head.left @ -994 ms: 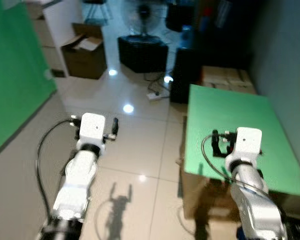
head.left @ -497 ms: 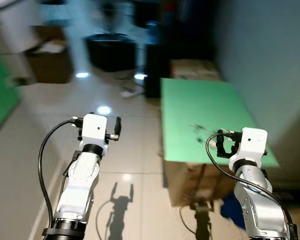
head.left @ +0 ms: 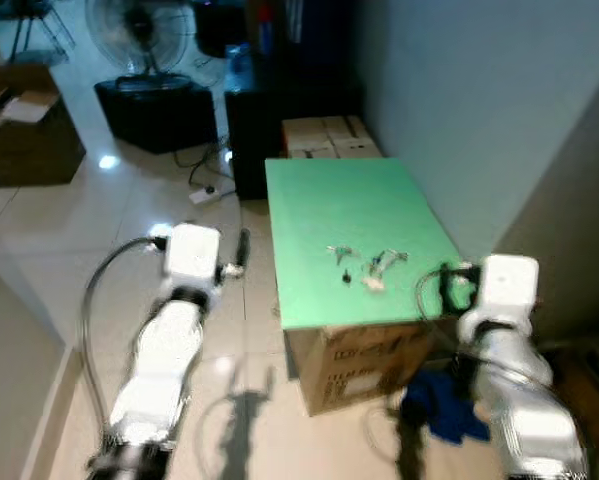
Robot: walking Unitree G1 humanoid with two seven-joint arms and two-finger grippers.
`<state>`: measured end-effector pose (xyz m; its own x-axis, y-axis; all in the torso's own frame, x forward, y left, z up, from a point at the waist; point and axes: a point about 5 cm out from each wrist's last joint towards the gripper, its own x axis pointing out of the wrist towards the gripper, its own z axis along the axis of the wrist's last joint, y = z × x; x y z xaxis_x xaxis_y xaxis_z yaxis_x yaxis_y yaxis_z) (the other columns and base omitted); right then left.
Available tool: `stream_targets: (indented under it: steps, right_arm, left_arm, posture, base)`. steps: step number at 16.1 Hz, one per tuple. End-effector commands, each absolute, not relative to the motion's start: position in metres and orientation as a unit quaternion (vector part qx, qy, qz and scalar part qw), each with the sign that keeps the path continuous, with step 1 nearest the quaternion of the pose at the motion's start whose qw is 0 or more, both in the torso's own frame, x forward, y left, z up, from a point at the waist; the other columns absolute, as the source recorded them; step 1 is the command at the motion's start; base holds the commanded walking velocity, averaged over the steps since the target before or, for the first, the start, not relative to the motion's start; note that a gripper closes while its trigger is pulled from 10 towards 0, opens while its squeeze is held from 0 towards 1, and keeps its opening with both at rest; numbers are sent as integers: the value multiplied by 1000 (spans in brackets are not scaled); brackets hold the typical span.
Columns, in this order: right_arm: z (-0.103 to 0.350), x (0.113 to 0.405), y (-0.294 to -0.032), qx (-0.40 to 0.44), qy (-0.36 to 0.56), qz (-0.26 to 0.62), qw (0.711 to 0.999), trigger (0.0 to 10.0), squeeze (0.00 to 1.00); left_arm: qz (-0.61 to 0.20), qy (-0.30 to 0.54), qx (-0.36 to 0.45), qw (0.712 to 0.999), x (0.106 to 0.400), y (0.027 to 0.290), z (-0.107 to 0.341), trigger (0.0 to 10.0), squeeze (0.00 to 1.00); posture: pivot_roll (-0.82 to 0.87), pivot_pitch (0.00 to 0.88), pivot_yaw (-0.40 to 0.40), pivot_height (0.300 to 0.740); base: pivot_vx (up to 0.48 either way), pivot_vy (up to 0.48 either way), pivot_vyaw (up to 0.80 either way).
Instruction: Hang keys on a hook
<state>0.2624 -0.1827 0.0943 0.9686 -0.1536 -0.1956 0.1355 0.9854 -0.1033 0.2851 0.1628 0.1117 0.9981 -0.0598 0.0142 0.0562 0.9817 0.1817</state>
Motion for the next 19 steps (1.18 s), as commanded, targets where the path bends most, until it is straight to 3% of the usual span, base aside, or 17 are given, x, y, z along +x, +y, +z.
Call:
stream_targets:
  steps: [1, 6, 10, 15, 17, 19]
  right_arm:
    - [95, 262, -189, -54, 103, -80, 990, 10000, 0]
    - [95, 263, -185, -75, 100, -56, 991, 10000, 0]
    - [93, 265, -176, -91, 103, -9, 990, 10000, 0]
    - [90, 265, -169, -96, 106, 3, 990, 10000, 0]
    - [90, 265, -174, -98, 105, -27, 989, 10000, 0]
    - [91, 266, -178, -87, 100, -38, 990, 10000, 0]
  left_arm:
    - [-35, -19, 86, 995, 287, 158, 116, 10000, 0]
    - [-36, -17, 91, 995, 286, 159, 115, 10000, 0]
    - [-31, -19, 93, 995, 287, 164, 116, 10000, 0]
    - [-25, -14, 84, 996, 287, 165, 115, 10000, 0]
    - [-19, 65, 112, 991, 290, 160, 99, 10000, 0]
    - [-21, 64, 100, 993, 289, 153, 98, 10000, 0]
  posture:
    - [-71, 0, -7, 740]
    - [-76, 0, -4, 740]
    - [-75, 0, -2, 740]
    - [-69, 0, -2, 740]
    - [-63, 0, -4, 740]
    - [-60, 0, -7, 740]
  base:
    - [270, -277, 0]
    - [274, -262, 0]
    - [279, -253, 722]
    - [373, 0, 0]
    - [0, 0, 0]
    - [0, 0, 0]
